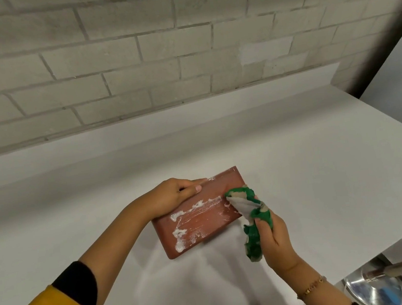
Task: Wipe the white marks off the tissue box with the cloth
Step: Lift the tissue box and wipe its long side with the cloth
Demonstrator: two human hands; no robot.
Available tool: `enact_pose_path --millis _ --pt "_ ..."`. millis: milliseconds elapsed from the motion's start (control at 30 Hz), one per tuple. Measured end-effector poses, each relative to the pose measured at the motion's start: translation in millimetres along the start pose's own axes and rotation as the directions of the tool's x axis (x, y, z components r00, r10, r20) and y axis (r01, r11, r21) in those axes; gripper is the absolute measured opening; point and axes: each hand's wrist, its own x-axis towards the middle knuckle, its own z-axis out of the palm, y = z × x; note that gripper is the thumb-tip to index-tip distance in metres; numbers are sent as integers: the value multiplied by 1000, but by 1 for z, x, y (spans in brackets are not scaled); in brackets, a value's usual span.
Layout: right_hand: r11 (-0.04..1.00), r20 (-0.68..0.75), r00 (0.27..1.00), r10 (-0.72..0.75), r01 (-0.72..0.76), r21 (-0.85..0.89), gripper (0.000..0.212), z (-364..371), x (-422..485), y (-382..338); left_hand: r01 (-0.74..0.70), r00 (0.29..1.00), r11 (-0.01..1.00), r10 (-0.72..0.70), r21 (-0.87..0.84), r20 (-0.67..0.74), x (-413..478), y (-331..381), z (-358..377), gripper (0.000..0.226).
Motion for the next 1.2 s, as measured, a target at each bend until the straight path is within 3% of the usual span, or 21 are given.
enact_pose_path --millis 133,267,400,533,600,733,867,1000,1100,1200 --pt "988 -93 995 43 -29 152 35 21 12 -8 -13 1000 1000 13 -8 -15 0 -3 1 28" --pt "995 -20 996 85 -84 46 37 26 7 -7 1 999 1000 0 25 -39 4 -9 -1 38" --pt "995 116 993 14 -3 -97 45 10 -10 -1 2 999 1000 -1 17 -45 6 -9 0 37" --pt "1000 -26 999 19 -19 -3 31 7 2 -4 -5 1000 1000 5 11 -26 5 -9 0 37" --pt "996 -74 996 53 -47 73 34 16 9 -7 -5 1000 1000 6 28 -29 4 -8 1 40" --pt "995 -40 994 97 -95 35 61 34 6 -9 15 999 1000 -14 27 -43 2 -6 0 41" --pt "999 79 996 34 -31 -43 43 31 -14 -3 -18 999 1000 18 -9 -35 0 -4 2 40" --pt "999 -15 1000 3 -3 -43 31 15 -8 -3 -5 1000 1000 4 -16 -30 1 -7 3 40" --pt "998 -73 997 15 -10 66 32 18 6 -6 -12 999 1000 12 1 -32 2 -8 2 42" --pt "993 -62 997 43 -36 111 48 31 10 -7 -10 999 1000 10 8 -47 4 -9 1 39"
